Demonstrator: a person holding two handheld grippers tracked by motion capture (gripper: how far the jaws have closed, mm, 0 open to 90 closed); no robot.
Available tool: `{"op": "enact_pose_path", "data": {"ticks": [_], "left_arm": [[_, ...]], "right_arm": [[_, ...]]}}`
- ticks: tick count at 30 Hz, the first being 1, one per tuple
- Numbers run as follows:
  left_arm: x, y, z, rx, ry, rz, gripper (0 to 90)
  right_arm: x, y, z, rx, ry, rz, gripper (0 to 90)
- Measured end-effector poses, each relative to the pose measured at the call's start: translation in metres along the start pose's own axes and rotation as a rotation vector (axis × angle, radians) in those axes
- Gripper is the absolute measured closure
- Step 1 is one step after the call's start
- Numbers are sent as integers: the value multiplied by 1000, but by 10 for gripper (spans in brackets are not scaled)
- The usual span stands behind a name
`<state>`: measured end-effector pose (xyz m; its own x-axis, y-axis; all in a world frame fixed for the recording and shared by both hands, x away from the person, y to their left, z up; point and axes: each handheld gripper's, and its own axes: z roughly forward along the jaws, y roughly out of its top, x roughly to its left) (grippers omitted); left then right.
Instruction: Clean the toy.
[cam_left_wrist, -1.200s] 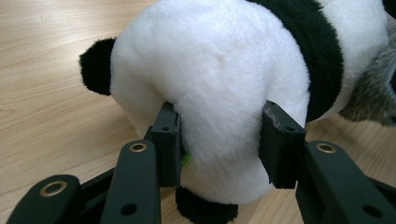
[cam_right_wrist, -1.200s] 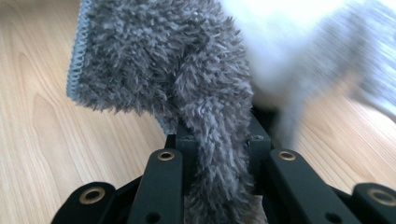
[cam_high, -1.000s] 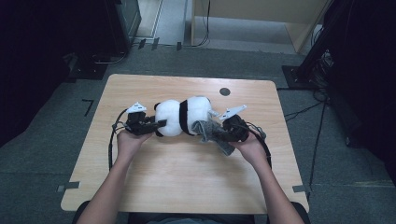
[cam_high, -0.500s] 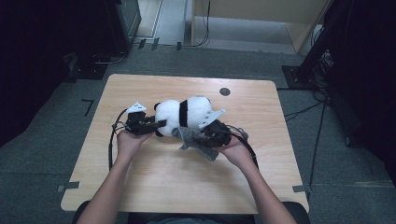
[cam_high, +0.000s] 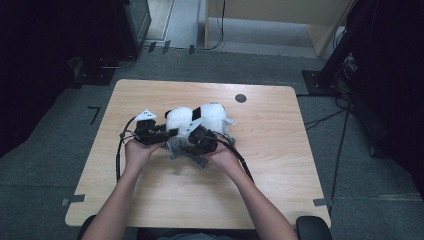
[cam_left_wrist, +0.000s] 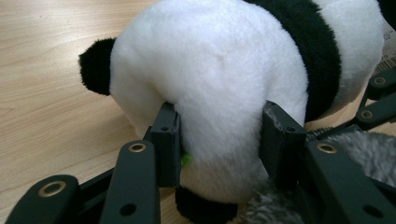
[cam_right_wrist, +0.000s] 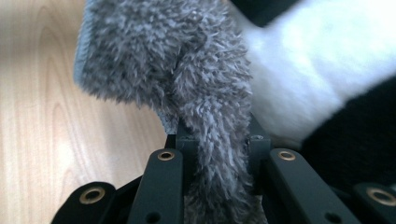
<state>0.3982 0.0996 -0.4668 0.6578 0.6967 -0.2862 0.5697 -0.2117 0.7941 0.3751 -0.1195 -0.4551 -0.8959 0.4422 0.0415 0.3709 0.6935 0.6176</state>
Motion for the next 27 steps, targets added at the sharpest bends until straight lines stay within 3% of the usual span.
{"op": "enact_pose_path", "data": {"ticks": [8,14,18,27], "left_arm": [[0,0,0,-2,-2,1,550],[1,0,1,-8,-12,-1,551],[1,0,1,-7,-12,1,552],[2,-1,0,-7,-18,4,555]], "right_arm": [[-13,-17,-19,-13,-35,38,748],[-25,-46,-46,-21,-53,79,748],[-32,-64,-64,-14,-90,97,744],[-53,-98,-84,-10,-141,173,739]]}}
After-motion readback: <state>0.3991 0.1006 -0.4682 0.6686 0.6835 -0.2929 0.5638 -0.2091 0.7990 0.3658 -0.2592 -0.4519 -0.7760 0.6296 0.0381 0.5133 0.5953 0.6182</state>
